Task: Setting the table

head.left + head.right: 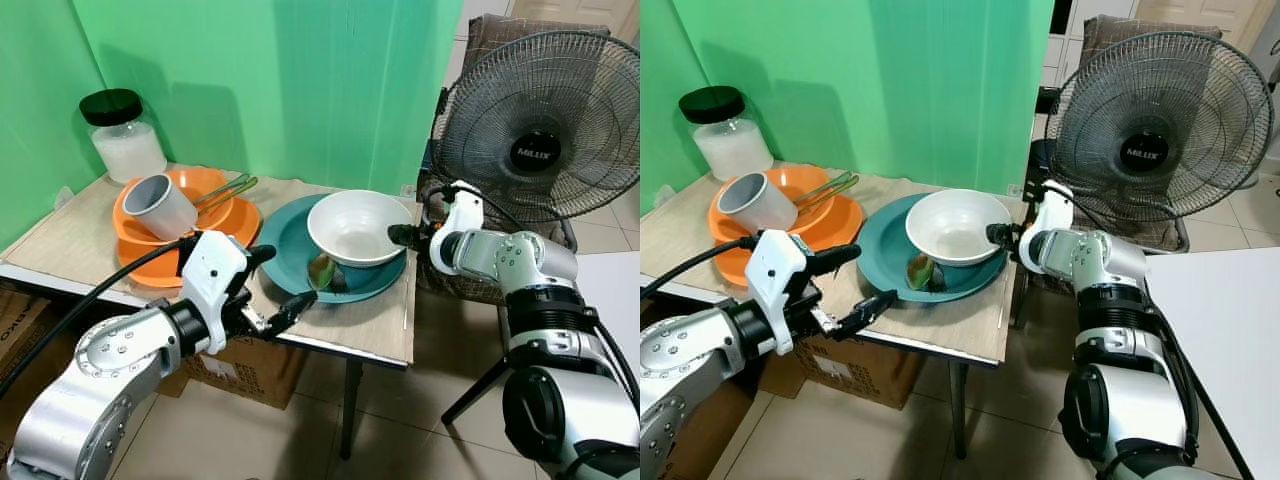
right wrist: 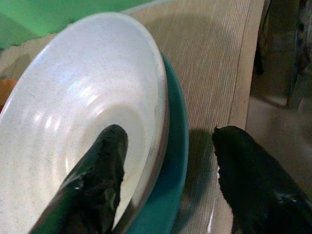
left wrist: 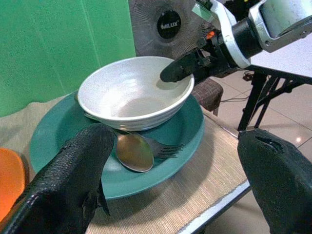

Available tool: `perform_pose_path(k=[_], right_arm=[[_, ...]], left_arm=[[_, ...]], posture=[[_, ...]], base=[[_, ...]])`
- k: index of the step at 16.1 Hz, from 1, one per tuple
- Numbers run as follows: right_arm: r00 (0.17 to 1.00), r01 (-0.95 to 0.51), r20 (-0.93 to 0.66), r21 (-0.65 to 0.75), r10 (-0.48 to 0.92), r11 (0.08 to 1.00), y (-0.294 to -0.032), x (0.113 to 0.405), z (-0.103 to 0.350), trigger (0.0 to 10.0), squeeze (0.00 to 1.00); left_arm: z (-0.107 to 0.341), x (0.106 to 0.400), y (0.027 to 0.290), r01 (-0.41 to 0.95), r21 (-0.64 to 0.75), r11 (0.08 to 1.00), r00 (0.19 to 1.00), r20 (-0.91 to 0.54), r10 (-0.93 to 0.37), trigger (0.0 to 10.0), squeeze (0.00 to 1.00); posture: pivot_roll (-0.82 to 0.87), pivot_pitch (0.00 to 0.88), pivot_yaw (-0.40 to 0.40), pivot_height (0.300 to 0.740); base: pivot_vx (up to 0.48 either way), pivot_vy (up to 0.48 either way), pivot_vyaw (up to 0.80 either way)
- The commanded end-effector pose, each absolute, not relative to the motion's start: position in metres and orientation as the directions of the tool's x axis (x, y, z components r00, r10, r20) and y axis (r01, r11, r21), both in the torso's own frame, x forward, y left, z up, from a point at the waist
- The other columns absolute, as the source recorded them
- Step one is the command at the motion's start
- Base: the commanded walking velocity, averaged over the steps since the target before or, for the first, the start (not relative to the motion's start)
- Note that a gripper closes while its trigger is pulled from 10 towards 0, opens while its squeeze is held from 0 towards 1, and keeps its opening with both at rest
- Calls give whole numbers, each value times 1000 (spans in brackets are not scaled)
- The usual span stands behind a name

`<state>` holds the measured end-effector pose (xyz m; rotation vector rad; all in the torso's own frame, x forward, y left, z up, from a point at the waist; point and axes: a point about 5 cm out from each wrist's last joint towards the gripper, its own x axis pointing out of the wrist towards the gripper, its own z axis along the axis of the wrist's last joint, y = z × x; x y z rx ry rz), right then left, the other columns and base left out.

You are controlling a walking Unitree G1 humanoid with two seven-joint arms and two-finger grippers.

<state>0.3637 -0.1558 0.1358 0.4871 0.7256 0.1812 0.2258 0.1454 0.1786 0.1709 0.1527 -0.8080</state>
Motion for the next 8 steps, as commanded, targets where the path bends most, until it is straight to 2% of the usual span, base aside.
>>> perform_pose_path(k=[1, 8], right_arm=[[748, 6, -578, 497, 326, 867, -153, 368, 143, 0, 0], [740, 38, -588, 522, 327, 852, -152, 370, 140, 0, 0]], left_arm=[[176, 225, 146, 732, 93, 675, 677, -215, -704, 10000, 0], [175, 225, 146, 734, 104, 672, 675, -227, -702, 10000, 0]], posture=[[-74, 0, 0, 740], [-70, 0, -2, 740]], base=[[0, 0, 0], [0, 0, 0]])
